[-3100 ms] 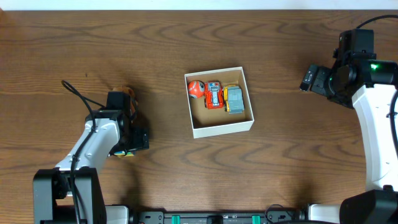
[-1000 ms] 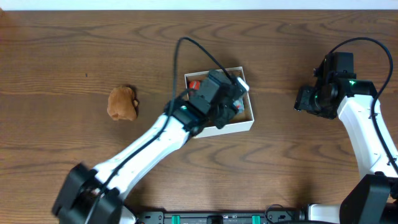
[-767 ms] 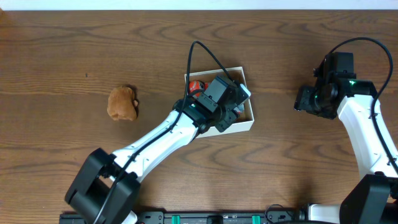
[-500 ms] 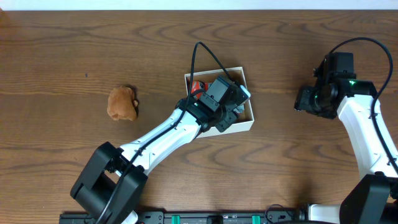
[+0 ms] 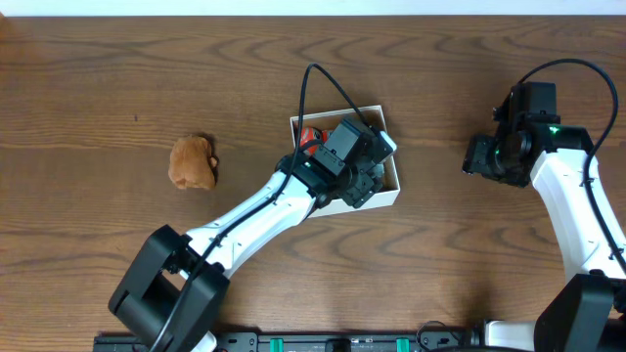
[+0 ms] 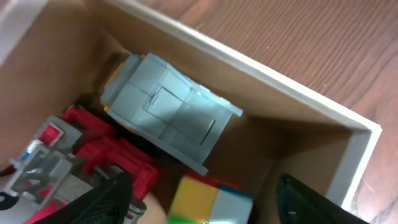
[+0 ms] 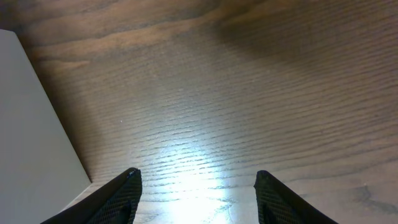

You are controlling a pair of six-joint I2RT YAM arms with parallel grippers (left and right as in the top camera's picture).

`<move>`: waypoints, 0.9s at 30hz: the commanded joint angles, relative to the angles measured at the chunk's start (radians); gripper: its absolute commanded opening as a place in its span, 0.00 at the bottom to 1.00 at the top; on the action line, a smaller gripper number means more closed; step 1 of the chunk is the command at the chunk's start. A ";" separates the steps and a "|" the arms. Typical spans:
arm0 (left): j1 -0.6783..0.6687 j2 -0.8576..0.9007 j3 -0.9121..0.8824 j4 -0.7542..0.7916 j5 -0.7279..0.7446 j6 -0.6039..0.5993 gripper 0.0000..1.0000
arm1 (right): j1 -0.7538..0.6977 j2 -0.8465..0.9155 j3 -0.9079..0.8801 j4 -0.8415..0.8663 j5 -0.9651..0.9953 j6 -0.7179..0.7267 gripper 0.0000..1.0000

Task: Pack container
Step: 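Carry the Rubik's cube with left gripper over the box, then lower the cube into the box front corner with left gripper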

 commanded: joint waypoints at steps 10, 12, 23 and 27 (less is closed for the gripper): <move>0.015 -0.145 0.015 -0.108 -0.011 -0.035 0.58 | -0.004 0.001 -0.003 0.003 -0.004 0.001 0.61; 0.043 -0.171 0.015 -0.173 -0.042 -0.084 0.47 | -0.004 0.001 -0.003 0.003 -0.004 0.001 0.61; 0.175 -0.140 0.014 -0.376 -0.052 -0.266 0.10 | -0.002 0.001 -0.003 0.025 -0.072 0.002 0.14; 0.161 -0.108 0.014 -0.357 -0.051 -0.266 0.10 | 0.022 0.004 -0.003 0.026 -0.071 0.002 0.13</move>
